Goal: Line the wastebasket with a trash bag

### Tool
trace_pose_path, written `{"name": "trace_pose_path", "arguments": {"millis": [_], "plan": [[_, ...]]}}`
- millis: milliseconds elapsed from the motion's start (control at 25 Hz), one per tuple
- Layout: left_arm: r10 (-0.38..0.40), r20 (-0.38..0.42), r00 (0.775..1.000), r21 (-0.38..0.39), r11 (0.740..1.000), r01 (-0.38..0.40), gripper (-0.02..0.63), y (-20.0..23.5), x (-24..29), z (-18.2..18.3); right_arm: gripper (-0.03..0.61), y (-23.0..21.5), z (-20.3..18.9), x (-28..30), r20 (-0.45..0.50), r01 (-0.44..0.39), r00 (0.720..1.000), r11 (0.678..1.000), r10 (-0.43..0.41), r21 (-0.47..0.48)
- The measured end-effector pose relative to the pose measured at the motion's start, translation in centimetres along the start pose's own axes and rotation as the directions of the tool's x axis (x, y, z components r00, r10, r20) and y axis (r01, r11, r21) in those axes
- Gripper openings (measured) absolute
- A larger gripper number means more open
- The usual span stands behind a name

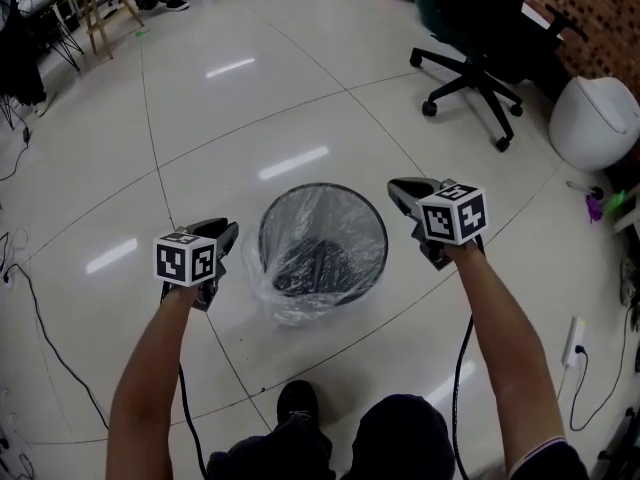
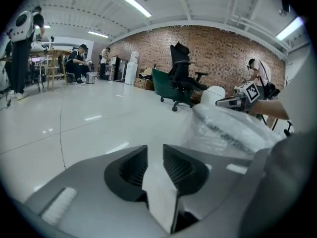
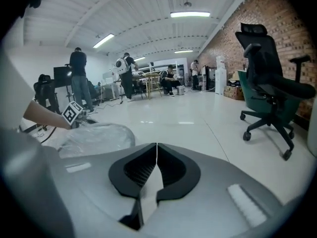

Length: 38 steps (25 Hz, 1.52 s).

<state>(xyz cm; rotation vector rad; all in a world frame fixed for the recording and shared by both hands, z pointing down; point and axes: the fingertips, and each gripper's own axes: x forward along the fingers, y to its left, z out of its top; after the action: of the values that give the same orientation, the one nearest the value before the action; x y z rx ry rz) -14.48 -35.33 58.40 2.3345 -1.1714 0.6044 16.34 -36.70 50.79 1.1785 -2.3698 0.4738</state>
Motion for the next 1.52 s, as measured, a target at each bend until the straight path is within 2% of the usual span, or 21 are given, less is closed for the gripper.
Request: {"name": "trace_pose_path", "arguments": {"millis": [80,240,400,520,720,920,1320,1520], "plan": [[0.004,0.022,1.000,0.023,1.000,-0.005,0.012,-0.9,-1.1,1.4,0.003,2.2,1.5,-0.6,0.003,-0.054,0.999,0.998,0.054,-0.027],[-0.012,0.051,0.999,0.067,0.998,0.008,0.012,-3.2,-2.8,4.3,0.002,7.3,3.9,-1.3,-0.001,-0.194,0.981,0.980,0.194,-0.044],[-0.025,0.072,0.997,0.101,0.995,0.018,0.012,-5.4,-4.3,6.1,0.002,13.2,4.0,-0.4,-0.072,-0.322,0.946,0.942,0.316,-0.098],[-0.033,0.086,0.996,0.104,0.994,0.024,0.012,-6.4,-5.0,6.8,0.002,16.8,3.7,1.0,-0.117,-0.389,0.919,0.915,0.377,-0.110],[-0.031,0.079,0.996,0.087,0.996,0.024,0.012,-6.3,-5.5,6.2,0.002,20.5,3.4,3.4,-0.169,-0.454,0.885,0.884,0.433,-0.113],[-0.023,0.066,0.998,0.062,0.998,0.019,0.012,-5.3,-5.3,5.2,0.002,21.7,2.0,5.8,-0.251,-0.468,0.868,0.874,0.428,-0.130],[-0.052,0.069,0.996,0.026,0.998,0.050,0.012,-4.7,-3.8,4.7,0.002,18.5,-2.3,9.7,-0.339,-0.399,0.876,0.911,0.345,-0.105],[-0.071,0.058,0.996,0.016,0.997,0.070,0.012,-4.5,-3.1,4.1,0.002,16.9,-3.3,11.3,-0.371,-0.333,0.888,0.936,0.270,-0.116]]}}
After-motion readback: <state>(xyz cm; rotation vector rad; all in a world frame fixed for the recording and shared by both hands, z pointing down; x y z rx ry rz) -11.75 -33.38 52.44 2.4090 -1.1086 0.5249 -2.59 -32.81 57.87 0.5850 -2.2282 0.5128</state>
